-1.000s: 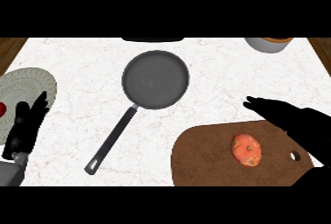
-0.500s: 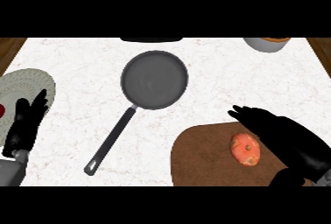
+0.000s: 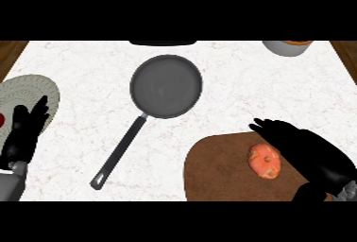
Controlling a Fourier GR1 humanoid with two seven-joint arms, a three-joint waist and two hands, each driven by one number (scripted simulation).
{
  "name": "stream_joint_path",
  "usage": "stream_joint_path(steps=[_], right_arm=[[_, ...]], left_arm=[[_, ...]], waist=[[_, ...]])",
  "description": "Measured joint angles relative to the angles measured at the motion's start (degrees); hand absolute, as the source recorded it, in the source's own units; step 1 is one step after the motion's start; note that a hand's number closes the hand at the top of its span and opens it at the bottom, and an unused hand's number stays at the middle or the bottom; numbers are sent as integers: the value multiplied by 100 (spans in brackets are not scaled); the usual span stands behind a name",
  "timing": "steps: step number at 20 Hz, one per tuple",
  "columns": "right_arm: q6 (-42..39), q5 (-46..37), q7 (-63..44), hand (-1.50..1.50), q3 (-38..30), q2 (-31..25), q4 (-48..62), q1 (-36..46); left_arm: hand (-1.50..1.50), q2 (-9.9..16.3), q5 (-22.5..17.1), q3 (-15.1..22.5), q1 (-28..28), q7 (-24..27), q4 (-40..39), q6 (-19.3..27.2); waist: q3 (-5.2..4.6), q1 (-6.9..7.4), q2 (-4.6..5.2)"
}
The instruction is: Pick the squash from the cutting board and place it in the pan
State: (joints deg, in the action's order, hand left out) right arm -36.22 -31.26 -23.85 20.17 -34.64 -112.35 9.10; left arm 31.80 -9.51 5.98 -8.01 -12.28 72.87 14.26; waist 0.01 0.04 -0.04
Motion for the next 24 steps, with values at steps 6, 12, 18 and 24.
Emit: stream_joint_path(steps=[6,12,18,24], right_arm=[[23,-585,317,-150,57,423,303,-29],[-19,-988,604,-150,-50,726,595,-43],[14,-1436,818,-150,-75,960,911,-134],[127,-1939,1009,150,-16,1146,1195,-257]], left_arm=[[0,-247,281,-220,-6,-8,-48,-148],[0,-372,490,-462,112,-93,137,-348],[0,-562,671,-706,162,29,55,-502],[0,-708,868,-874,105,-134,164,-613]], waist=[[0,2,2],[0,5,1],[0,2,3],[-1,1,1]])
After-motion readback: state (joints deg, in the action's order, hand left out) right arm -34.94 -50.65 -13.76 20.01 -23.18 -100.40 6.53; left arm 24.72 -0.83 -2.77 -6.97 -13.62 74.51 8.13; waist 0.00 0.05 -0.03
